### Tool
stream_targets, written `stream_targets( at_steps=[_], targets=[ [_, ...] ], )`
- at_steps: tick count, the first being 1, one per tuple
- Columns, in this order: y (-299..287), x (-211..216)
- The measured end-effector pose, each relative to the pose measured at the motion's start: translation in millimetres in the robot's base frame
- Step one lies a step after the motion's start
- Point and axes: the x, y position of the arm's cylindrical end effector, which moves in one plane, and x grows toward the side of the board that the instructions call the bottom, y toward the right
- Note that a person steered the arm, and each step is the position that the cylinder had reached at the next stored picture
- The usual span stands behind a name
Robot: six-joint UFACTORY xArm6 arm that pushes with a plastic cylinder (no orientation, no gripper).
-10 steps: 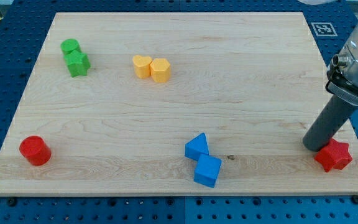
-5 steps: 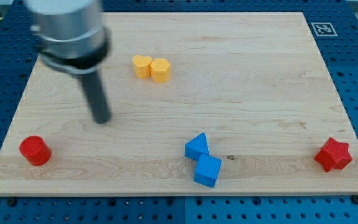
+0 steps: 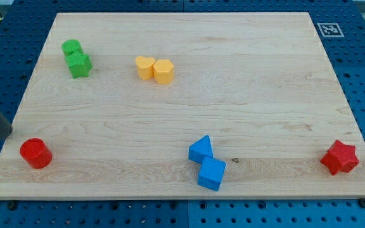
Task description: Move red circle towards the center
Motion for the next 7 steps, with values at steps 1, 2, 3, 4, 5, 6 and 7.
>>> stream_targets(
  at_steps=[1, 2, 3, 4, 5, 6, 7],
  targets=[
    [1, 42],
    [17, 40],
    [53, 16],
    [68, 14],
    [69, 32],
    [80, 38],
    [106, 33]
  ],
)
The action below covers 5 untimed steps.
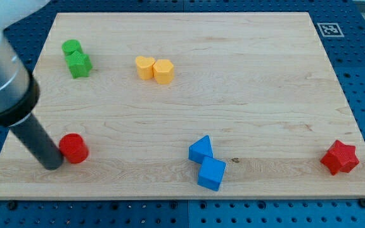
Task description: Move red circle towards the center
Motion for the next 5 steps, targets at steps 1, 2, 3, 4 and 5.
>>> stream_targets(
  at_steps=[1, 2, 3, 4, 5],
  targets=[
    [29, -7],
    [55, -21],
    [56, -49],
    [56, -74],
    [69, -81]
  ],
)
